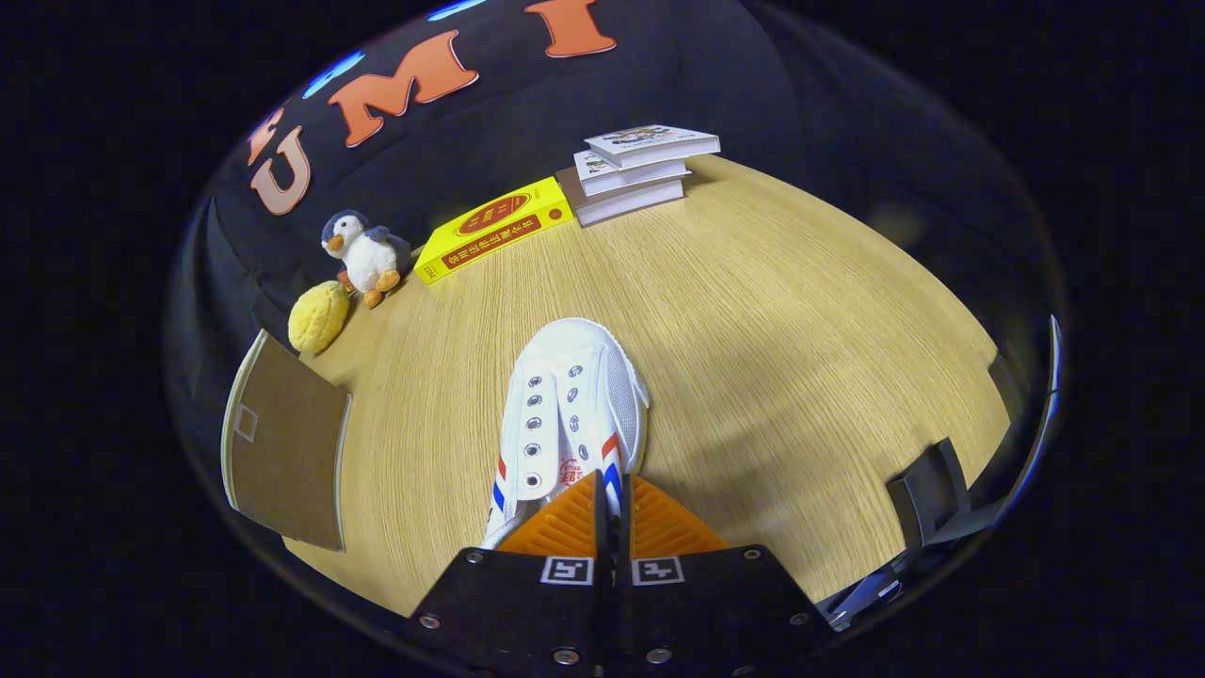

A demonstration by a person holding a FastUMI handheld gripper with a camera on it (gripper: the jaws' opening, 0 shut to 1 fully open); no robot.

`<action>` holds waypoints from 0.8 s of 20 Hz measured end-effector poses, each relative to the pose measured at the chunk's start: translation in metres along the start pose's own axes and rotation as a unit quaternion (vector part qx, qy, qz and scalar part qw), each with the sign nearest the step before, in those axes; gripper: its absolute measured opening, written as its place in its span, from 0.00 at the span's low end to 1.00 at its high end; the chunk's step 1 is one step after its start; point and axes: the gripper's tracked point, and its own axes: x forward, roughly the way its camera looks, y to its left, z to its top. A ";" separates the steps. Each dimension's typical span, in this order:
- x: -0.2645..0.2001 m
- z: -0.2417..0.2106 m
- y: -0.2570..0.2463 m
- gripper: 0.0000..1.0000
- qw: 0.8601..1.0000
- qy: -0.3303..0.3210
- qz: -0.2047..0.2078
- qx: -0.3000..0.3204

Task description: Open the storage box then place both shoes into the box .Put the left shoe in first, then the right shoe, with the right side of both shoes facing outward in a uniform manner.

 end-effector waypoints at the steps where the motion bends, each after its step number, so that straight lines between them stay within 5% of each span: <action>1: -0.003 -0.001 0.004 0.01 1.000 0.000 0.005 0.005; 16: -0.106 0.037 0.196 0.00 0.990 -0.071 0.108 0.059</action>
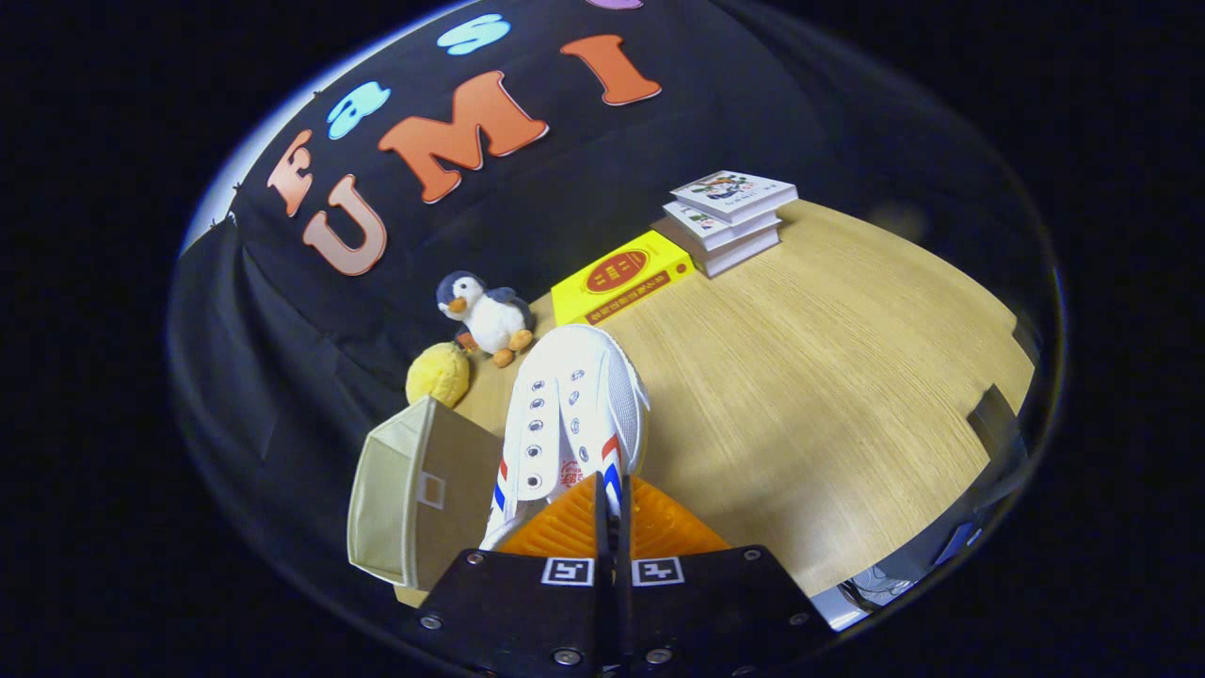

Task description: Open the storage box then place both shoes into the box .Put the left shoe in first, then the right shoe, with the right side of both shoes facing outward in a uniform manner.

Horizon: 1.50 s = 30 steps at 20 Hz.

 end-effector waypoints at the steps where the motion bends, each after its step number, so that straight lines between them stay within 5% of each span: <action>1: -0.004 0.001 0.019 0.00 1.000 -0.002 0.010 -0.003; 7: -0.007 -0.012 0.122 0.00 0.998 -0.005 0.058 -0.021; 11: 0.011 -0.039 0.153 0.00 0.997 0.010 0.049 -0.058; 30: 0.064 -0.075 0.171 0.04 0.988 0.011 -0.048 -0.150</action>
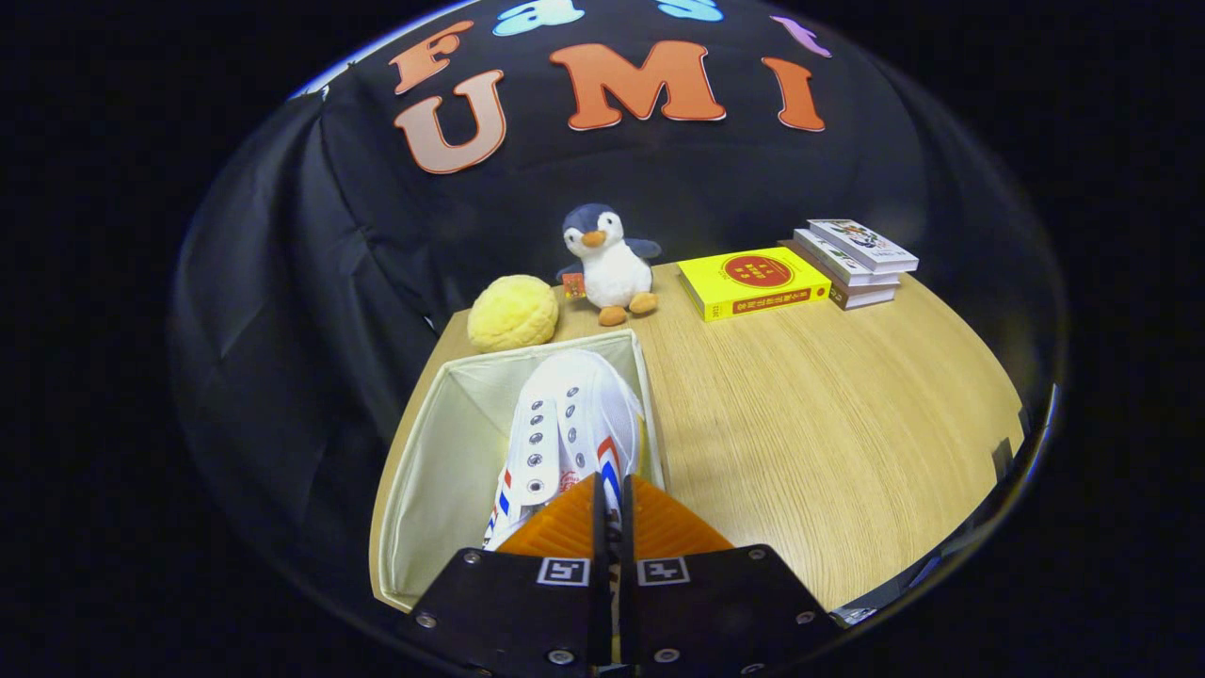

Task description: Open the storage box then place both shoes into the box .Put the left shoe in first, then the right shoe, with the right side of both shoes facing outward in a uniform manner.

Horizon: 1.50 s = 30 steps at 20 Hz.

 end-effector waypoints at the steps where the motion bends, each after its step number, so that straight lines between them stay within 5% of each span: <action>1: -0.003 0.000 0.005 0.09 1.000 0.000 0.012 0.006; 8: -0.039 0.048 -0.010 0.23 0.997 -0.070 0.025 0.024; 21: -0.131 0.130 -0.188 0.98 0.978 -0.195 -0.070 -0.024; 30: -0.180 0.169 -0.311 0.98 0.963 -0.240 -0.124 -0.010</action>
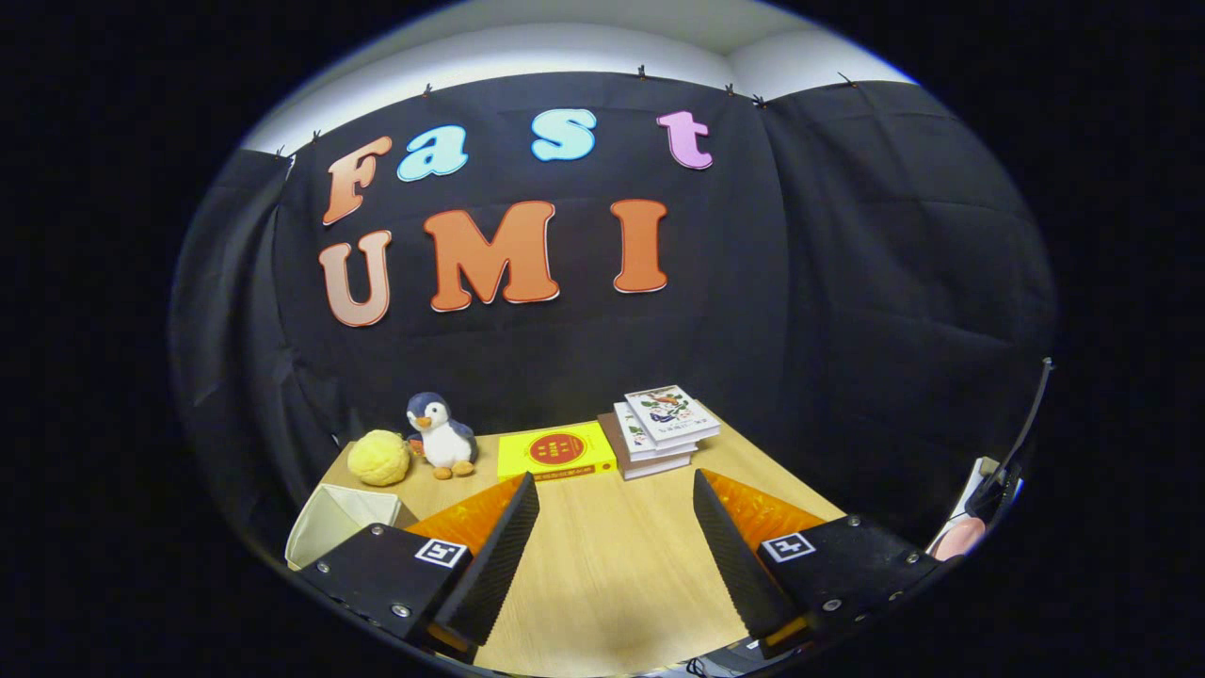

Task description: Open the storage box then place both shoes into the box .Put the left shoe in first, then the right shoe, with the right side of both shoes facing outward in a uniform manner.

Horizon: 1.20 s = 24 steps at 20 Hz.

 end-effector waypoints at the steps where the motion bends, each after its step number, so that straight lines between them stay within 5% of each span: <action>1: 0.001 0.002 -0.011 0.98 1.000 0.000 -0.002 0.008; 10: 0.022 0.020 -0.095 0.98 0.999 -0.012 -0.012 0.038; 24: 0.052 0.023 -0.155 0.98 0.998 -0.008 0.014 0.063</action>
